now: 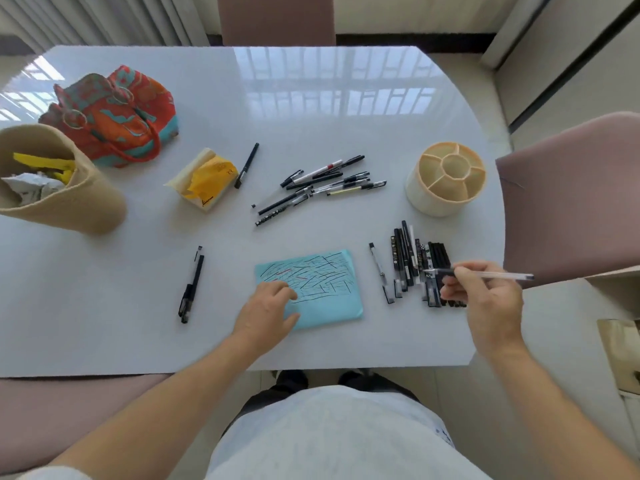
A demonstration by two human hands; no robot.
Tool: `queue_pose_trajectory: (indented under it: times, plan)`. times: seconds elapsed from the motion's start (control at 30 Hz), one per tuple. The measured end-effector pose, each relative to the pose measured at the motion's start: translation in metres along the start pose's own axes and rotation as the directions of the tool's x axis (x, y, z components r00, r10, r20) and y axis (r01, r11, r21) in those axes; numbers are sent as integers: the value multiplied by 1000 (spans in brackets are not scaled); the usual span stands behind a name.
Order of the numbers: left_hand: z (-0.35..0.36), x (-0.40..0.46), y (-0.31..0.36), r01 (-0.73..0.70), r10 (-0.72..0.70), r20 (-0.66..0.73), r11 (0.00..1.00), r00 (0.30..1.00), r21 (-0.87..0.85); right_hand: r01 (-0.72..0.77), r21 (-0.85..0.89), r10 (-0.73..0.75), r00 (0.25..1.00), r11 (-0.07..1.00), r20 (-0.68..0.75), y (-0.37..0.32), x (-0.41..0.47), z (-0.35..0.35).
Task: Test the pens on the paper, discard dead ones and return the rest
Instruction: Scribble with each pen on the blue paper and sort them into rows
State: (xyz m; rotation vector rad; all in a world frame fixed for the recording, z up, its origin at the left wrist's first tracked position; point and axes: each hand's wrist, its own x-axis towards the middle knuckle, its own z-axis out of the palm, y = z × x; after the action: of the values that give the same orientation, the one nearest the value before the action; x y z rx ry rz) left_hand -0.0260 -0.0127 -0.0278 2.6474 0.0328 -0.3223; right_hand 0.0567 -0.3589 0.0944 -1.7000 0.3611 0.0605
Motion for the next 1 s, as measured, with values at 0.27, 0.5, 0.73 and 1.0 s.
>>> queue_pose_trajectory:
  times: [0.27, 0.5, 0.73, 1.0]
  plan:
    - [10, -3, -5, -21, 20, 34, 999, 999, 38, 84, 41, -82, 995, 996, -59, -22, -1, -4]
    - [9, -1, -2, 27, -32, 75, 997, 997, 70, 19, -278, 70, 950, 960, 306, 45, -10, 83]
    - [9, 0, -1, 17, -28, 106, 994, 994, 109, 96, -448, 109, 905, 889, 412, 99, -19, 126]
    - [9, 0, -1, 7, -20, 101, 992, 995, 124, 204, -489, 47, 890, 848, 453, 104, -18, 130]
